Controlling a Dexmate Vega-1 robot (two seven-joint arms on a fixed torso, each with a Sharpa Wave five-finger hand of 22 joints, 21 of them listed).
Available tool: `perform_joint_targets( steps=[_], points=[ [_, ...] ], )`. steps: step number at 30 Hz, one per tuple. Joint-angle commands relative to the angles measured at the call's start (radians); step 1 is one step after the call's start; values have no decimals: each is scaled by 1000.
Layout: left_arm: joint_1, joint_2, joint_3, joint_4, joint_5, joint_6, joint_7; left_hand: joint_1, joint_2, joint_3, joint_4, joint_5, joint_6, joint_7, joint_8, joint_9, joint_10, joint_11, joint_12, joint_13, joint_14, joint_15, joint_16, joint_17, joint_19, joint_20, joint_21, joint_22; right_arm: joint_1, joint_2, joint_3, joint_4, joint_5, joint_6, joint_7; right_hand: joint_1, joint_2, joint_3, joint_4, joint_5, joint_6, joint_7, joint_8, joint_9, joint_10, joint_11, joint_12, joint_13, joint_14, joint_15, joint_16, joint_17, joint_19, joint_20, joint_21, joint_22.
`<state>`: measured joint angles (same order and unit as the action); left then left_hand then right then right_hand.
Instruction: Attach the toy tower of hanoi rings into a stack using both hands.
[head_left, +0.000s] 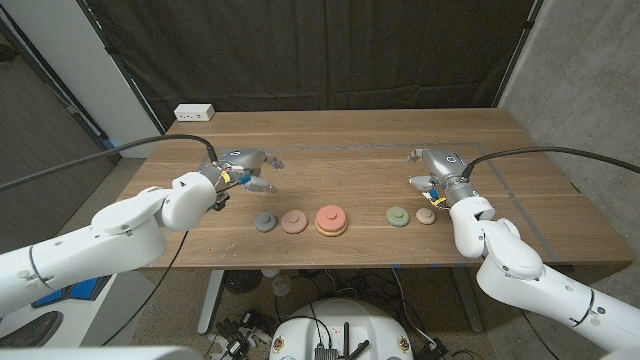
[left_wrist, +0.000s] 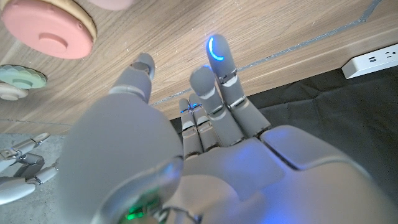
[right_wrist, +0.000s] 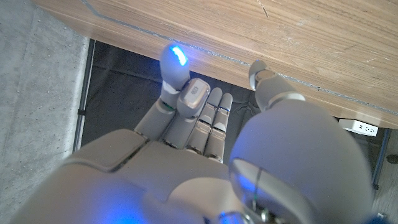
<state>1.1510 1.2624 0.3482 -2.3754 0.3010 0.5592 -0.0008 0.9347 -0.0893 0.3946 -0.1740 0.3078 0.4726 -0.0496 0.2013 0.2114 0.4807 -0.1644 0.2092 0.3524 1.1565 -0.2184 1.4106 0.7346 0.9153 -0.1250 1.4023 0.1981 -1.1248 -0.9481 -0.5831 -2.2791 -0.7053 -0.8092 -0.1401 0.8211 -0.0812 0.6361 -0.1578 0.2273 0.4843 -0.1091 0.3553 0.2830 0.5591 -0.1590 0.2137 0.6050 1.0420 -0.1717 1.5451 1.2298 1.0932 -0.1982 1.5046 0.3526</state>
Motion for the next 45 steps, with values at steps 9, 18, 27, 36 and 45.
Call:
perform_joint_targets(
  steps=[9, 18, 27, 36, 45],
  points=[
    [51, 184, -83, -28, -48, -98, -76, 14, -20, -17, 10, 3, 5, -8, 7, 2, 2, -4, -3, -6, 6, 2, 12, 29, 7, -85, 24, -2, 14, -4, -8, 5, 10, 13, 11, -8, 12, 9, -1, 10, 15, -2, 5, 0, 15, 0, 0, 4, 4, -44, -2, 4, -3, -21, 0, 1],
    [32, 210, -79, -25, -62, -127, -132, 30, -21, -22, 8, 0, -6, -13, 5, 2, -10, -3, -8, -11, -9, 2, -9, 8, 19, -90, 38, -3, 26, 1, -22, 8, -1, 7, 22, -12, 13, 12, -1, 12, 16, -3, 5, -2, 16, -3, -2, 6, 3, -44, -2, 4, -4, -21, 1, 0],
    [-22, 196, -28, -12, -11, -175, -220, 47, -32, -29, 6, -3, -51, -16, -8, 1, -61, 2, -22, -16, -8, 2, -12, 6, 7, -88, 38, -8, 35, 8, -34, 7, -16, -1, 32, -14, 12, 13, -3, 12, 16, -3, 4, -3, 18, -1, -3, 7, 3, -44, -1, 4, -4, -21, 2, -1],
    [-82, 152, 19, 20, 56, -242, -303, 67, -39, -42, 8, -7, -90, -14, -9, 0, -102, 7, -22, -20, -33, 2, -37, -25, -12, -87, 41, -6, 46, 17, -47, 9, -30, -9, 47, -15, 12, 16, -4, 13, 19, -4, 5, -4, 22, -3, -2, 8, 3, -44, 0, 4, -4, -21, 3, -1],
    [-118, 100, 55, 45, 144, -319, -345, 77, -38, -54, 12, -12, -99, -7, -3, -3, -117, 13, -18, -25, -32, 2, -35, -37, -19, -87, 42, -8, 51, 22, -54, 9, -42, -16, 56, -15, 13, 17, -4, 14, 21, -4, 5, -5, 24, -2, -3, 8, 3, -44, 0, 4, -4, -21, 4, -2]
  ],
)
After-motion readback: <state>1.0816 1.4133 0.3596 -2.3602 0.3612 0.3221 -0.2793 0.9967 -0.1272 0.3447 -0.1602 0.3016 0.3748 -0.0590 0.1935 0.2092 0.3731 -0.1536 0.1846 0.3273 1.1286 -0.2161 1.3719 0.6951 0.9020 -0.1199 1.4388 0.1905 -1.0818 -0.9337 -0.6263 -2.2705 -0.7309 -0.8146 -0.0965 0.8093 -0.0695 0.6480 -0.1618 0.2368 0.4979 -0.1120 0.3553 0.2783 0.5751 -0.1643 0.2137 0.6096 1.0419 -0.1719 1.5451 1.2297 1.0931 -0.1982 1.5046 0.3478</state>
